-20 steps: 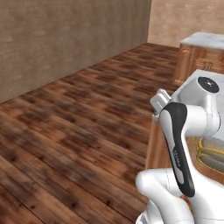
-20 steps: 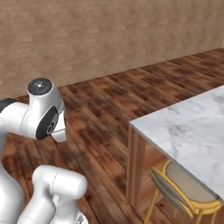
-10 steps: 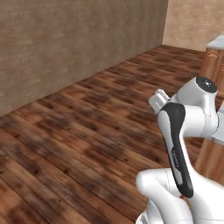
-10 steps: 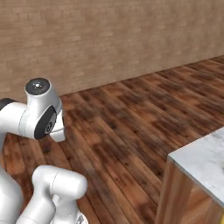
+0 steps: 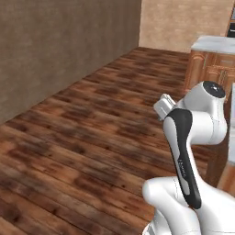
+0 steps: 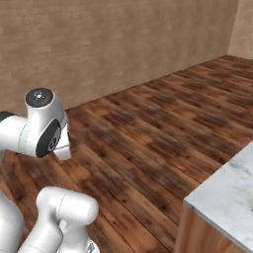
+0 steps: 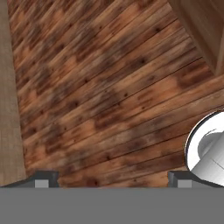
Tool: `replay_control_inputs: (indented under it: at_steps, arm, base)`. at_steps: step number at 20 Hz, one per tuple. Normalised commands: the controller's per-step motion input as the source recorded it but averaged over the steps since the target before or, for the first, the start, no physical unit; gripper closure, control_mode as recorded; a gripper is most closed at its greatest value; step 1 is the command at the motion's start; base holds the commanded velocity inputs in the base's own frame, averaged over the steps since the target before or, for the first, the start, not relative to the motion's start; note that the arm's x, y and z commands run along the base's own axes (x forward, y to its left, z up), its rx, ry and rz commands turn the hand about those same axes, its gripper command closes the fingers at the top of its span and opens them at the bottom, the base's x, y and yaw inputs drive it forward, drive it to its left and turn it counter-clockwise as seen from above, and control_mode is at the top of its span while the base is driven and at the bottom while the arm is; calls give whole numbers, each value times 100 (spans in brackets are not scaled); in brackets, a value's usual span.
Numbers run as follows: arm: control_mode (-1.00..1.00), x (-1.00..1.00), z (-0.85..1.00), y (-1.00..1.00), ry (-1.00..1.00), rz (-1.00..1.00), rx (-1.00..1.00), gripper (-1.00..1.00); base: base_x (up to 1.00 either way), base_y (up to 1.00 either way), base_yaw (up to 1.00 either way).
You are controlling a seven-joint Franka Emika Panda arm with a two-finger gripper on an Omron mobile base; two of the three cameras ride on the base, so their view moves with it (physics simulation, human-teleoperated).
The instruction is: Retrieve the tupperware and aluminum foil from the cabinet and place them on the dining counter near the plate with fish and lemon to prepare for storing leftovers.
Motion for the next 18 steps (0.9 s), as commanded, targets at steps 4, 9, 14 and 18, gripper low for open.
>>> replay_control_inputs:
  at_steps: [4,9,14,18]
  arm:
    - [100,0,0,0,0,0,0,-100]
    - [100,0,0,0,0,0,0,-100]
    - [100,0,0,0,0,0,0,-100]
    - [100,0,0,0,0,0,0,-100]
  base:
    - [99,55,-44]
    - [66,47,-37]
    - [47,50,-36]
    - [38,39,-34]
